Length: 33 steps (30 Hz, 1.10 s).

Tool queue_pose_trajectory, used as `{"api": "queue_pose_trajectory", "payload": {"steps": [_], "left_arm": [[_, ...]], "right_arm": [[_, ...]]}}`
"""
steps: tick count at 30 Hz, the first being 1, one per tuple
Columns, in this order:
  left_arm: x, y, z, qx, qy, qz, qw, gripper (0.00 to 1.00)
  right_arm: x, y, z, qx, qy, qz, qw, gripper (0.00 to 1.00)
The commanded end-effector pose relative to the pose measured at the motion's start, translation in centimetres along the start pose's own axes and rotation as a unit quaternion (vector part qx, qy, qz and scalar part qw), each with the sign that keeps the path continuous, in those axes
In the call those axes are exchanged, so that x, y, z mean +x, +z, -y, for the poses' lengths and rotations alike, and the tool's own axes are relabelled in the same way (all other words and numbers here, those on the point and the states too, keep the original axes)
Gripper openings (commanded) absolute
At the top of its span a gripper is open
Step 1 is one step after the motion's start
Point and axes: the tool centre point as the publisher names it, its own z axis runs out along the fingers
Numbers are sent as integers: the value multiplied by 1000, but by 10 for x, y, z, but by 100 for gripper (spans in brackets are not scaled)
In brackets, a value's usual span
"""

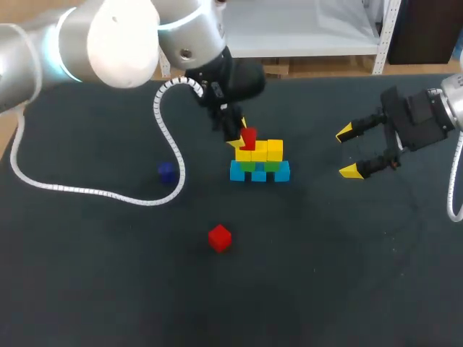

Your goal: Place the blue cubes, place green cubes on the blue cubes, place the yellow cubes on the green cubes, then place the red cubes on the yellow cubes, and place purple cube on the red cubes.

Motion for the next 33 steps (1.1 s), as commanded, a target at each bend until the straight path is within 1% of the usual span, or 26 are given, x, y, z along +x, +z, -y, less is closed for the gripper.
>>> {"api": "queue_pose_trajectory", "payload": {"steps": [1,15,30,33], "left_arm": [[-1,5,-3,3,0,1,1000,0],[-1,8,-10,4,-3,-5,1000,0],[0,9,-11,6,-4,-5,1000,0],[0,9,-11,6,-3,-5,1000,4]], "right_arm": [[0,1,1,0,-1,1,1000,100],[0,1,1,0,-1,1,1000,100],[0,1,1,0,-1,1,1000,100],[0,1,1,0,-1,1,1000,100]]}}
